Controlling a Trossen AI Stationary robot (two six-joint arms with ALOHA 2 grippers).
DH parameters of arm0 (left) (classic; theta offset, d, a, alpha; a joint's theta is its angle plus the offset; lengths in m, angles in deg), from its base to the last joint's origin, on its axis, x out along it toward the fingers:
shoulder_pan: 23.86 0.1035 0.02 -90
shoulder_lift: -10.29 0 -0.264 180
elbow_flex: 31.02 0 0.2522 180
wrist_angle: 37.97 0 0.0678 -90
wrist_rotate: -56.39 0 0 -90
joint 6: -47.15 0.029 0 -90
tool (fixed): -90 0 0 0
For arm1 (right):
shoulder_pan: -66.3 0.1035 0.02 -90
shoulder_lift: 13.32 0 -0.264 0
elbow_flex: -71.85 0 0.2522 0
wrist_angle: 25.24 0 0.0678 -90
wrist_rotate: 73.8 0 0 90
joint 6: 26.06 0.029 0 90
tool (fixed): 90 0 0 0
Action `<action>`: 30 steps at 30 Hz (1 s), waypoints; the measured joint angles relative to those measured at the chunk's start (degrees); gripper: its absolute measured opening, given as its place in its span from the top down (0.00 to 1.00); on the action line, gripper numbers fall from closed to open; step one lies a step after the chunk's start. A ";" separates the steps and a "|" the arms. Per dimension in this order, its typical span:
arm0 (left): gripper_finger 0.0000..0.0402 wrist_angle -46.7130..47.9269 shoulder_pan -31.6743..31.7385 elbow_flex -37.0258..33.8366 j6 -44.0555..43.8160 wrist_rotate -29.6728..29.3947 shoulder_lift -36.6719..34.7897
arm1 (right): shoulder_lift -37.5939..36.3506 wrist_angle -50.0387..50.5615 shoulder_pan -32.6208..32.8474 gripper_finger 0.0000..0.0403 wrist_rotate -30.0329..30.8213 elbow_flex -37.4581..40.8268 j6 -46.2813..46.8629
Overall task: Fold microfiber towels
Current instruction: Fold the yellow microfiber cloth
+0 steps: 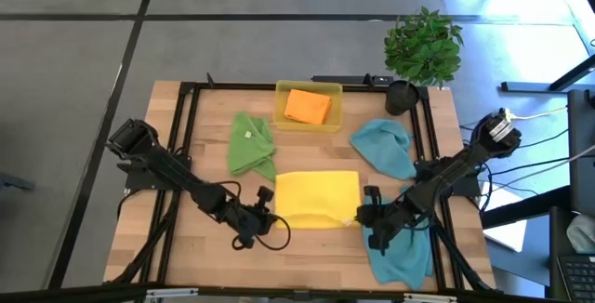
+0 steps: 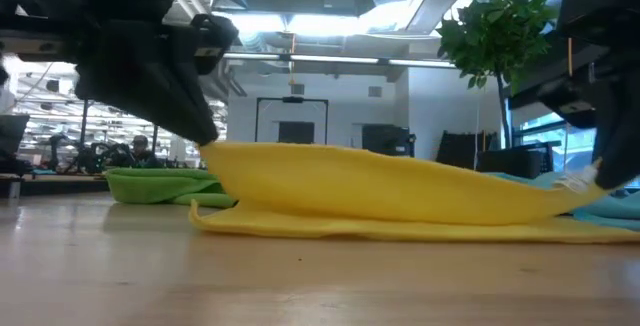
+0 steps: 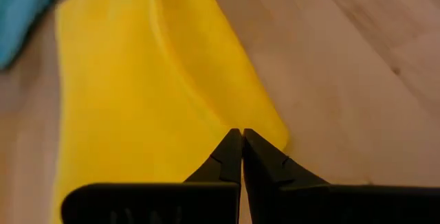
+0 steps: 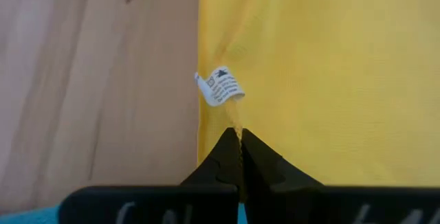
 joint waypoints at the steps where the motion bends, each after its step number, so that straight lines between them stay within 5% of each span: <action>1: 1.00 0.02 0.09 0.00 -0.21 1.04 0.00 | 0.26 -0.16 0.00 1.00 -0.42 0.00 -0.07; 9: 1.00 -0.11 0.75 0.02 -3.67 6.78 0.00 | 1.77 -0.07 0.00 0.98 -1.28 0.00 0.78; 15: 0.96 -1.52 0.75 0.00 -4.08 8.63 0.00 | 1.77 -0.30 -0.04 0.83 -0.95 0.00 2.14; 23: 0.76 -1.57 0.75 0.02 -5.19 7.44 -0.28 | 1.38 -0.31 -0.04 0.60 -1.79 0.00 2.49; 30: 0.72 -1.58 0.76 0.02 -5.45 0.86 -4.12 | -1.66 -0.02 -0.02 0.55 -1.54 -0.67 3.56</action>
